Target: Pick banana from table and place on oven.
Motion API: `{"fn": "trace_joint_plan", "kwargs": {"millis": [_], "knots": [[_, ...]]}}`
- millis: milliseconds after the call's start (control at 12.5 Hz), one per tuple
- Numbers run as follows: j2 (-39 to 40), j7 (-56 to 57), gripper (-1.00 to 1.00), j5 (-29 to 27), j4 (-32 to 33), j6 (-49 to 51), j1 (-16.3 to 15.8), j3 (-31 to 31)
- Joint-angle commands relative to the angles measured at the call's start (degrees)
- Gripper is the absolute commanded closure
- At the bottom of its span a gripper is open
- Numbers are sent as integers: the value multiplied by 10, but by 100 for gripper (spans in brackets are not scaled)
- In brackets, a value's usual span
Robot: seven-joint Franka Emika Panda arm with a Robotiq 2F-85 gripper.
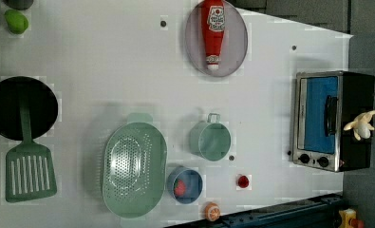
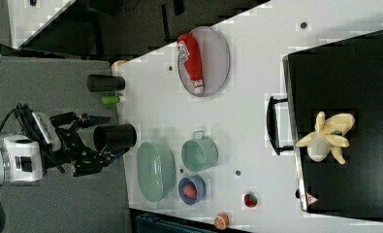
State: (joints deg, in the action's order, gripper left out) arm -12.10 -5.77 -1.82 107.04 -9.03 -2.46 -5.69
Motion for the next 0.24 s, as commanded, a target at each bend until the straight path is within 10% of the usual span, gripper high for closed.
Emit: {"fn": "trace_joint_plan", "kwargs": {"millis": [80, 240], "knots": [[9, -76, -100, 62, 24, 6, 1, -3], [8, -76, -100, 71, 24, 6, 1, 2]]}}
